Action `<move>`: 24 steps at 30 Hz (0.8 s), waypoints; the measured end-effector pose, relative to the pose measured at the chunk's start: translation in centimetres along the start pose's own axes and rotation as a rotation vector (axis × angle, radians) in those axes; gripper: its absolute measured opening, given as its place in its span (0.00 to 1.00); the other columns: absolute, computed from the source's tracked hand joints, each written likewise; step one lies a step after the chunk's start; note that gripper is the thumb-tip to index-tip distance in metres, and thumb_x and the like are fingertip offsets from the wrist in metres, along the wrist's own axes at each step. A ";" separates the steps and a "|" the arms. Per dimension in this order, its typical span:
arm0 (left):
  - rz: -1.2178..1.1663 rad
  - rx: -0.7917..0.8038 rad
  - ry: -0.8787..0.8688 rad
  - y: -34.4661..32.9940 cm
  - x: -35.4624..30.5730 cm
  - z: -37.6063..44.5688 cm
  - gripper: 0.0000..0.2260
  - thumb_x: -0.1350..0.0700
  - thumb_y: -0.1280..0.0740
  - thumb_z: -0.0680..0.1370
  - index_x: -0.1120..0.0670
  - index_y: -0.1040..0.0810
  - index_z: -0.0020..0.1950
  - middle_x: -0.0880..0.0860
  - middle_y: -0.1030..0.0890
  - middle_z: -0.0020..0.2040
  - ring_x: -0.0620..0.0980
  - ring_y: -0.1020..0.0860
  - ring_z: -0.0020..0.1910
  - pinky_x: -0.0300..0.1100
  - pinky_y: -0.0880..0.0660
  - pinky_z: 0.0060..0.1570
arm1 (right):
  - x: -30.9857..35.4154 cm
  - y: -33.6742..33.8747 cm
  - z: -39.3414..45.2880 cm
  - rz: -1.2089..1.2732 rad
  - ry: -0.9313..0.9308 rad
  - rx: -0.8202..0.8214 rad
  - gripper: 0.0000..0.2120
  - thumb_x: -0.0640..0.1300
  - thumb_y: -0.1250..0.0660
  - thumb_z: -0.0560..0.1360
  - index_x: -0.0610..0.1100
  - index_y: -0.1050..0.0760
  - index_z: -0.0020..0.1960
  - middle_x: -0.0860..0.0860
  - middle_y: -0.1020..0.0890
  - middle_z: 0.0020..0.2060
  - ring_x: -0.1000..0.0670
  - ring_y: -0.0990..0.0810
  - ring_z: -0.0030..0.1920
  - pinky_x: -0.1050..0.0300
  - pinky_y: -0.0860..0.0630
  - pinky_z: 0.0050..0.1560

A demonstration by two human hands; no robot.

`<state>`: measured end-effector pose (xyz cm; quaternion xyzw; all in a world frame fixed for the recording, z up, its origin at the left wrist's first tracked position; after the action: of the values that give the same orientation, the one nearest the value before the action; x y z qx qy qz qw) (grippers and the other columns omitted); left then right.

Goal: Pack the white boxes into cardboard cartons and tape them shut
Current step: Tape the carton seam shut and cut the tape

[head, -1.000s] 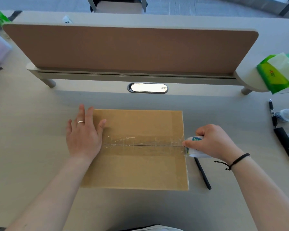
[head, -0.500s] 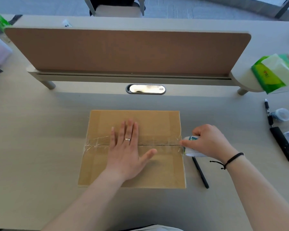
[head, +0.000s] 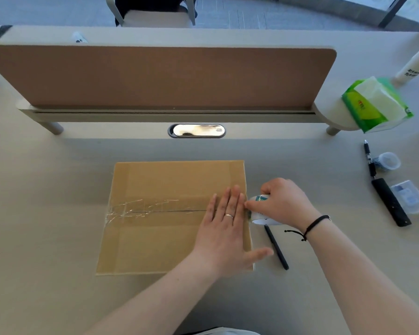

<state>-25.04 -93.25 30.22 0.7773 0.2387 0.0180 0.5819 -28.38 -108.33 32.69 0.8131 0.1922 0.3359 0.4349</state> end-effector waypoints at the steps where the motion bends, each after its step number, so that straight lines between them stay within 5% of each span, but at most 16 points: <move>1: -0.005 -0.007 0.009 -0.1 -0.3 0.2 0.52 0.21 0.55 0.73 0.57 0.67 0.80 0.54 0.72 0.79 0.51 0.75 0.77 0.56 0.67 0.77 | -0.1 0.0 0.0 0.000 0.003 -0.001 0.28 0.58 0.28 0.68 0.46 0.44 0.29 0.51 0.40 0.25 0.49 0.41 0.29 0.57 0.43 0.29; 7: -0.006 -0.034 0.038 -0.4 0.0 0.3 0.51 0.21 0.54 0.73 0.55 0.67 0.81 0.52 0.71 0.80 0.50 0.74 0.77 0.56 0.65 0.78 | -0.7 0.1 0.2 0.126 0.077 -0.020 0.30 0.60 0.28 0.71 0.46 0.45 0.30 0.51 0.41 0.25 0.50 0.42 0.28 0.55 0.43 0.30; 19: -0.001 -0.042 0.063 0.2 0.1 0.3 0.41 0.27 0.53 0.77 0.44 0.70 0.80 0.47 0.73 0.79 0.48 0.75 0.76 0.55 0.70 0.76 | -3.2 -0.3 0.2 0.536 0.008 -0.002 0.22 0.53 0.25 0.73 0.43 0.32 0.30 0.52 0.34 0.25 0.52 0.36 0.27 0.59 0.37 0.31; 24: -0.025 -0.027 0.069 0.1 0.5 0.4 0.37 0.28 0.56 0.79 0.42 0.68 0.81 0.43 0.71 0.79 0.45 0.75 0.76 0.55 0.68 0.77 | -3.0 -0.5 0.2 0.493 0.051 0.041 0.24 0.52 0.25 0.71 0.45 0.38 0.30 0.51 0.39 0.27 0.51 0.41 0.29 0.58 0.42 0.29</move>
<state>-24.41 -93.38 30.05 0.7651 0.2681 0.0410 0.5840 -30.39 -110.01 31.04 0.8353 0.0055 0.4484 0.3182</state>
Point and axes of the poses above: each hand's wrist, its own z-axis towards the middle knuckle, its own y-axis out of the back of the hand, x = y × z, the point moved 7 cm from there along z, towards the middle knuckle
